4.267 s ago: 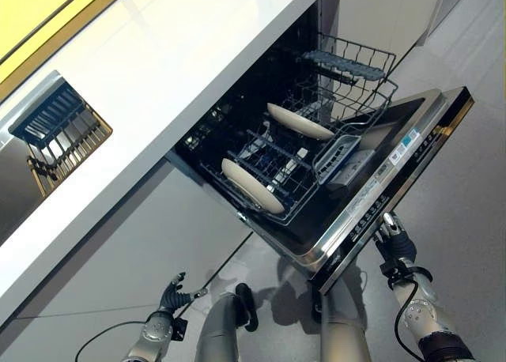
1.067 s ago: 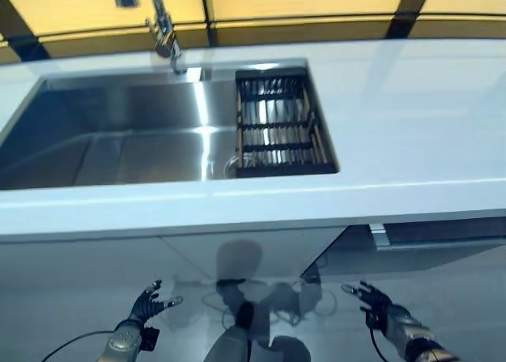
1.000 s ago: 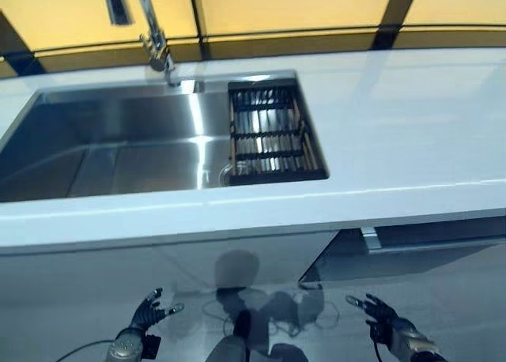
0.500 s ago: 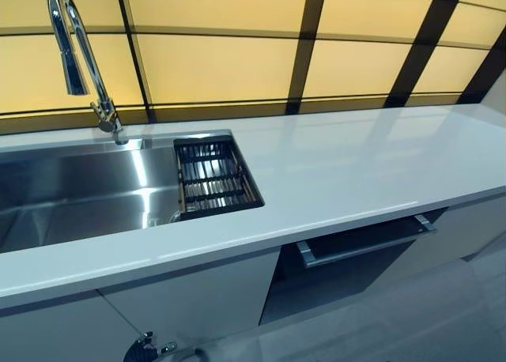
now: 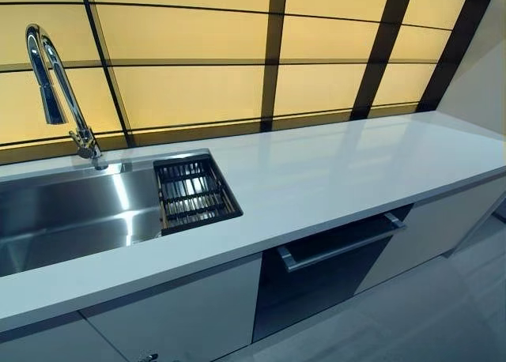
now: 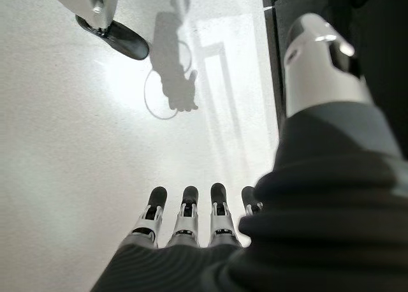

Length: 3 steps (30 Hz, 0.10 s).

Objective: Take plates into dishwasher

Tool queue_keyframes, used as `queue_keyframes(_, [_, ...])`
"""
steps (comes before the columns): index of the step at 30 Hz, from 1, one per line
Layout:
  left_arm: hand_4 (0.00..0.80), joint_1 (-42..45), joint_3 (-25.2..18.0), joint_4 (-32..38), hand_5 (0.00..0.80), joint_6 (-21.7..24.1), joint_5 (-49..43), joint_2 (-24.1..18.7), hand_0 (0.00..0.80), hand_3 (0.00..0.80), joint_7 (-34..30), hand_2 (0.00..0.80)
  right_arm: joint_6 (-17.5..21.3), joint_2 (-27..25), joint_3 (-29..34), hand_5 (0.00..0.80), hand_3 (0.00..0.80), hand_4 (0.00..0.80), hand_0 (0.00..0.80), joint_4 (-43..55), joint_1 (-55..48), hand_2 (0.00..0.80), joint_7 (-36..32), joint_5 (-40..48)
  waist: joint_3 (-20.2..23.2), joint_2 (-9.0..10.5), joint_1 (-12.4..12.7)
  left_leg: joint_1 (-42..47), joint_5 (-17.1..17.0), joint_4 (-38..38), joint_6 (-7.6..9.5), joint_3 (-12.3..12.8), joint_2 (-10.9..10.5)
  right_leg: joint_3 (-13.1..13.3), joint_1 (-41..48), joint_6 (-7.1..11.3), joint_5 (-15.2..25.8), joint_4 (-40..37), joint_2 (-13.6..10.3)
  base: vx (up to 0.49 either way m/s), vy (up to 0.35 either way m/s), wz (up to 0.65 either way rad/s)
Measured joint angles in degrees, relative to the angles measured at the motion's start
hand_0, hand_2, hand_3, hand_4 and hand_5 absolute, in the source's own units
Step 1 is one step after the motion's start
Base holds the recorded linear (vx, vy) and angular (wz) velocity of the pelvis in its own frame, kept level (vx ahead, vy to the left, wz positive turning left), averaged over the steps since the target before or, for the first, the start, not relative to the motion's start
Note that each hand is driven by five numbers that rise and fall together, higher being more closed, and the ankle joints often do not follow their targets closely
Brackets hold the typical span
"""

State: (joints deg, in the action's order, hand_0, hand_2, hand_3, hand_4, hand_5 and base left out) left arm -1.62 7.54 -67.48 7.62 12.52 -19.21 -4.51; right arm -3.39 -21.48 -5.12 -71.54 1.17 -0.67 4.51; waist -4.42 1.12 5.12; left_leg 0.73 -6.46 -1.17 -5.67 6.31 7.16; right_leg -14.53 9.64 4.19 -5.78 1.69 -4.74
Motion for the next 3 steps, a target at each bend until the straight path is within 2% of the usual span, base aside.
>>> queue_keyframes(3, [0.0,0.45,0.0,-0.54,0.0,0.0,0.04,0.48,0.0,0.0,-0.25,0.0,-0.36,0.0,0.08,0.0,0.0,0.0,0.0,-0.94,-0.18,0.0,0.06,-0.04,-0.03,-0.55,-0.05,0.58,0.17,-0.02,-0.22,0.57,0.33,0.62,0.16,-0.13,0.05,0.08,0.23,-0.003,0.001,-0.07])
